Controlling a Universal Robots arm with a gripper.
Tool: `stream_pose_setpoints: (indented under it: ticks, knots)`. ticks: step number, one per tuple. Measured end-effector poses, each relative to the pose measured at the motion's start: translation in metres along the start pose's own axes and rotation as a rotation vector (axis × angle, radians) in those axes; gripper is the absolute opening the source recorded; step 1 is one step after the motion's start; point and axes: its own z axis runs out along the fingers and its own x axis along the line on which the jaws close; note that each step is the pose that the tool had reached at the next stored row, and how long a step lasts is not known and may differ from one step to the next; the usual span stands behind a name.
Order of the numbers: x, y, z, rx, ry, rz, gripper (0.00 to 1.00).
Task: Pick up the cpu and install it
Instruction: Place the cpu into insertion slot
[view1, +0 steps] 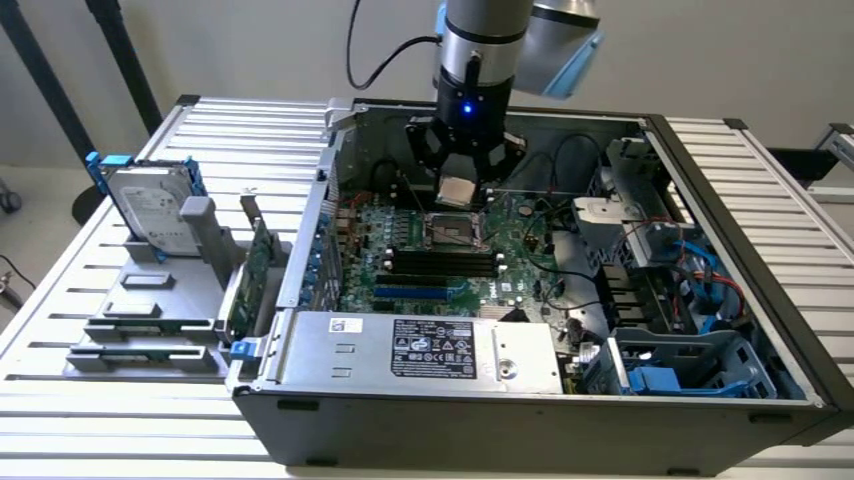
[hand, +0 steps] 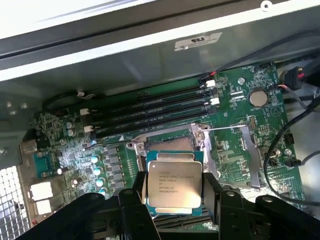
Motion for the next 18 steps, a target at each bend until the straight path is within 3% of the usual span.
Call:
stream_pose_setpoints:
  ticks: [18]
  knots:
    - [0.0, -0.001, 0.0112, -0.0111, -0.0292, 0.326, 0.54]
